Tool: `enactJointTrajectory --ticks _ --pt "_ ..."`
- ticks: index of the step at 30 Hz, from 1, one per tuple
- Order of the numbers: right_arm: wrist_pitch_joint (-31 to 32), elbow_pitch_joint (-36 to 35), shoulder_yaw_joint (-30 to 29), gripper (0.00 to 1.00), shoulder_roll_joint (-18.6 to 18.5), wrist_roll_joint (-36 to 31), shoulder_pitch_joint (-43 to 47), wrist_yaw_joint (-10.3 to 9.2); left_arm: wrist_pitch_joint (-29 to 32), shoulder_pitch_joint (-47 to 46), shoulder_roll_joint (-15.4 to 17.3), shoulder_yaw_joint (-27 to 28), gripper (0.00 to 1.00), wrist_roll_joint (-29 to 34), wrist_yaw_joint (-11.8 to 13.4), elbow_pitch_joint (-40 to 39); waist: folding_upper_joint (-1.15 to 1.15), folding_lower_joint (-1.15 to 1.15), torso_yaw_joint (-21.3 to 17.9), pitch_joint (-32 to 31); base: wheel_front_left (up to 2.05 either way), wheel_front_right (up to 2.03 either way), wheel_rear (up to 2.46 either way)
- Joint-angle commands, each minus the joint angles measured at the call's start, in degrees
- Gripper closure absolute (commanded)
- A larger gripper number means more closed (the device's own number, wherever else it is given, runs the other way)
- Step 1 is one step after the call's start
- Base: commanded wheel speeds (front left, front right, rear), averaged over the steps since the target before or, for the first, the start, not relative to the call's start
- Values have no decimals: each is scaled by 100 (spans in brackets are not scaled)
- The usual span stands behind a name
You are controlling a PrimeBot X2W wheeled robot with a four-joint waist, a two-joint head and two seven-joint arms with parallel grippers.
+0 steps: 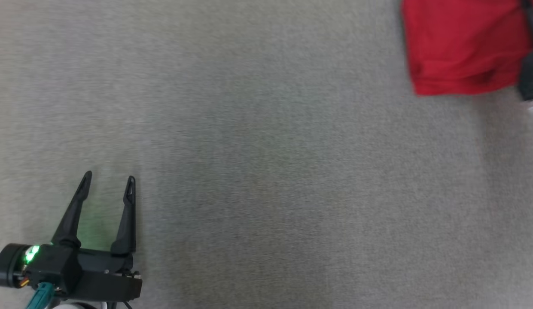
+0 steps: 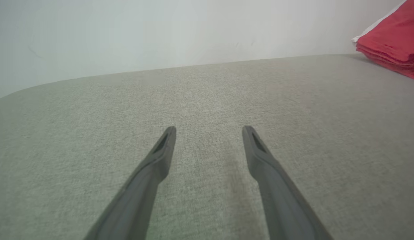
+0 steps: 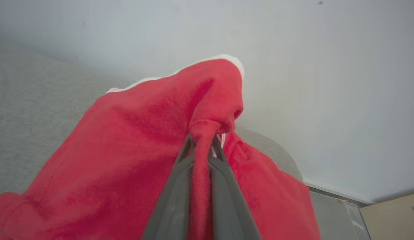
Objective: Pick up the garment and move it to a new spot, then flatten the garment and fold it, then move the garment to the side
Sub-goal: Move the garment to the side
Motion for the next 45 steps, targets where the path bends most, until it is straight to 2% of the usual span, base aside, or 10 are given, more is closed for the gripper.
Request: enactJointTrajectory --ticks 1,7,14,25,31,32,34,41,45 --pt "80 -123 -65 100 -210 68 -98 -17 -16 -28 56 22 0 7 12 -107 -1 -1 -430 439 0 0 0" --pt "215 -443 -437 100 -801 83 -117 -17 -17 -160 182 -30 0 14 12 -631 -1 -1 -608 835 0 0 0" --pt "329 -471 -832 100 -1042 -245 -216 -17 -16 -260 240 -139 0 82 11 -991 -1 -1 -635 1165 0 0 0" --pt "555 -323 -1503 100 -1216 -981 -213 -17 -10 -314 244 -147 0 74 12 -1289 -1 -1 -508 1416 0 0 0" --pt "800 -270 -1865 100 -1034 -1233 -270 -17 4 -295 240 -76 0 108 14 -1320 -1 -1 -546 1545 0 0 0" --pt "837 -305 -1913 73 -985 -1269 -254 -17 4 -291 242 -66 0 114 14 -1321 -1 -1 -561 1558 0 0 0" --pt "894 -390 -2054 0 -889 -1355 -211 -17 4 -286 240 -55 0 124 14 -1322 -1 -1 -589 1567 0 0 0" --pt "1041 -937 -2554 0 -456 -1853 57 -17 3 -286 163 -51 0 84 13 -1223 -1 -1 -627 1334 0 0 0" --pt "1041 -1450 -2846 0 -42 -1923 273 -17 -2 -158 19 -5 0 52 12 -1147 -1 -1 -601 968 0 0 0"
